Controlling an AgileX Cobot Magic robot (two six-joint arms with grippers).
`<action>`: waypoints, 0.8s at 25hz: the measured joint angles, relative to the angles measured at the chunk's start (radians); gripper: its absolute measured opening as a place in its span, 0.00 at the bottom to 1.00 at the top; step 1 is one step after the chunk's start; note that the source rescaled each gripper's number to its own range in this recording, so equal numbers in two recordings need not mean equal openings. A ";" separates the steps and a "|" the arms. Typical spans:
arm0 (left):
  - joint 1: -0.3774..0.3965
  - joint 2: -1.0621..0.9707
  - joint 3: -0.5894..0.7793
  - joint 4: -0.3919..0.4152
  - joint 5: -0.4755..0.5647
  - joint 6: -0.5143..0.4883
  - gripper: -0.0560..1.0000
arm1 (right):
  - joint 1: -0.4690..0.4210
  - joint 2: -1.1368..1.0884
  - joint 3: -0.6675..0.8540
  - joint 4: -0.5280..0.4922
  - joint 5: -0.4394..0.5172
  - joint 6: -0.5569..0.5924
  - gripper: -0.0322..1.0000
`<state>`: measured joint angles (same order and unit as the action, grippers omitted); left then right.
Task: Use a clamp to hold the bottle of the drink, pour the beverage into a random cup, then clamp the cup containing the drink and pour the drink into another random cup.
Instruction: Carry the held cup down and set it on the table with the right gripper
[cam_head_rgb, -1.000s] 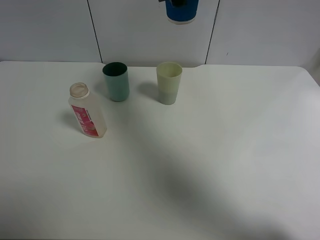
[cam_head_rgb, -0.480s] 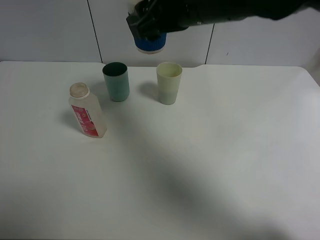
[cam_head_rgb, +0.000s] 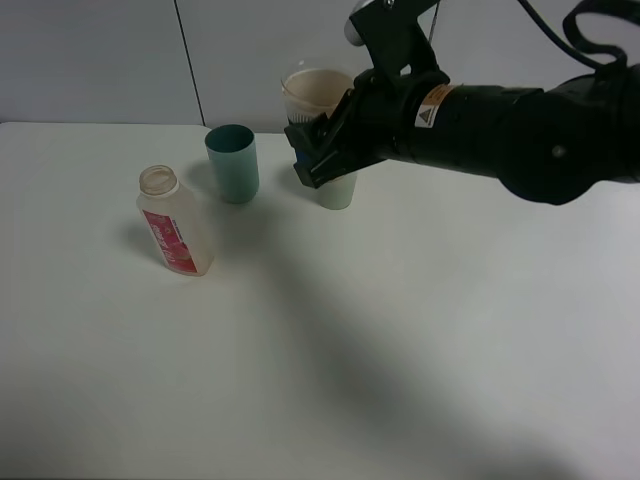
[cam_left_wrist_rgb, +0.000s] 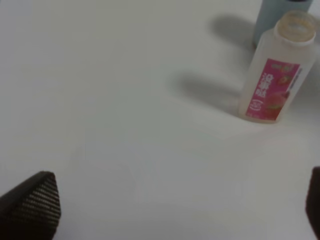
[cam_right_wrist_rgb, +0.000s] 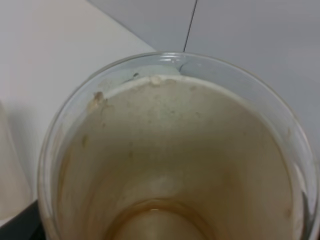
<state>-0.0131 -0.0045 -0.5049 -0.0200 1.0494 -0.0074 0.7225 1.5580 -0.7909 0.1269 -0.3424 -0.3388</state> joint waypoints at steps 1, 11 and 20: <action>0.000 0.000 0.000 0.000 0.000 0.000 1.00 | 0.000 0.009 0.014 -0.017 -0.021 0.010 0.03; 0.000 0.000 0.000 0.000 0.000 0.000 1.00 | 0.000 0.226 0.056 -0.098 -0.276 0.097 0.03; 0.000 0.000 0.000 0.000 0.000 0.000 1.00 | 0.000 0.404 0.056 -0.096 -0.478 0.122 0.03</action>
<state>-0.0131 -0.0045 -0.5049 -0.0200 1.0494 -0.0074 0.7225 1.9619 -0.7347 0.0309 -0.8205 -0.2171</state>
